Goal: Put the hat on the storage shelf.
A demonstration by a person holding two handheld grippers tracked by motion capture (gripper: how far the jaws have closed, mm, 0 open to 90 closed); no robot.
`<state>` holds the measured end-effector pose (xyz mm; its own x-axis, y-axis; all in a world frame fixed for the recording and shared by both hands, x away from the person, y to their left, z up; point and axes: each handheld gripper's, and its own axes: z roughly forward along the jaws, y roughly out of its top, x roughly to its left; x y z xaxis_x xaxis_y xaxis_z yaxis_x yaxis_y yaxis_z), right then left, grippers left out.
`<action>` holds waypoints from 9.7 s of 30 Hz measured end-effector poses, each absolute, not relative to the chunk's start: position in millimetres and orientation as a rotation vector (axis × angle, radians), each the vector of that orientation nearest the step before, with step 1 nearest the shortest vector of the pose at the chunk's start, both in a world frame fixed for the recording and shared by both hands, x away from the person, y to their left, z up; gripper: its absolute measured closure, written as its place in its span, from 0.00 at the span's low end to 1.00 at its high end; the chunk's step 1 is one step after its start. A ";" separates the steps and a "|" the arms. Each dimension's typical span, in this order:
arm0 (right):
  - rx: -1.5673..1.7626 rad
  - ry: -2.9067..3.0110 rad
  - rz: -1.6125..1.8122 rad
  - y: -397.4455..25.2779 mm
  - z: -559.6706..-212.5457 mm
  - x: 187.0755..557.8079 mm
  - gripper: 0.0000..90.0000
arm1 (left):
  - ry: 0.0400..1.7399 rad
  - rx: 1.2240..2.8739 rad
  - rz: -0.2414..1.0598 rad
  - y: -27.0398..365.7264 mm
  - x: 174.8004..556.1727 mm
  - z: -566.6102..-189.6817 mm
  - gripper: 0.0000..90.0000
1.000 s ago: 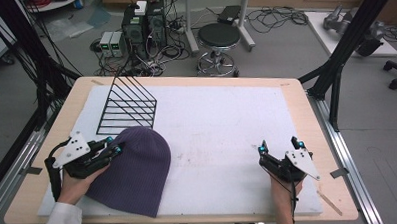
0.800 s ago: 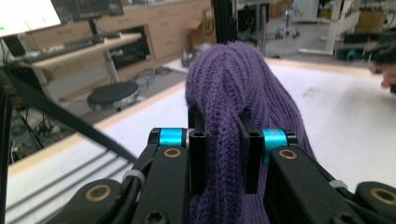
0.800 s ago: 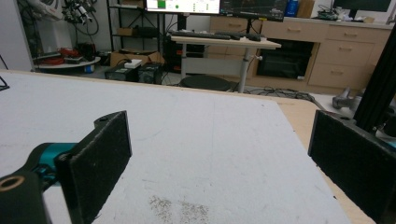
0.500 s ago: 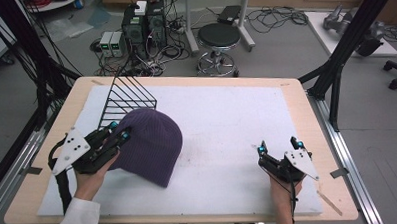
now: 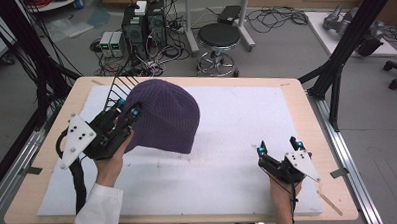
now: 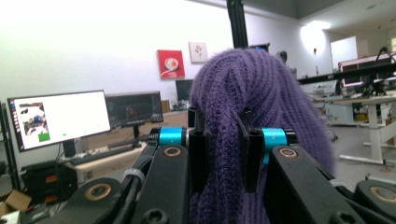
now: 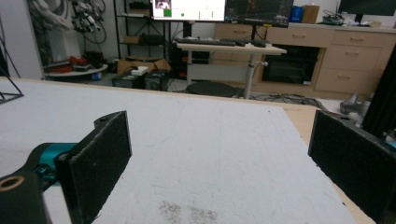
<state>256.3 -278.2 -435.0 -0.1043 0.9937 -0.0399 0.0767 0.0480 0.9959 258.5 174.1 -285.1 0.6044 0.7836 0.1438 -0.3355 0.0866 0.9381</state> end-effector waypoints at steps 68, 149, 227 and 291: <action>0.801 1.686 1.906 -119.2 -357.9 261.2 0.89 | 0.464 1.200 0.838 151.0 270.1 -268.7 0.87; 0.859 1.889 1.526 57.8 -329.0 389.7 0.89 | 0.676 1.238 0.903 337.6 381.3 -301.6 0.86; 1.017 1.760 1.518 19.9 -353.3 378.4 0.13 | 0.871 1.192 0.883 325.1 353.9 -350.8 0.29; 1.283 1.402 1.296 -262.0 -408.3 247.3 0.13 | 0.883 1.321 0.824 312.4 281.9 -400.8 0.23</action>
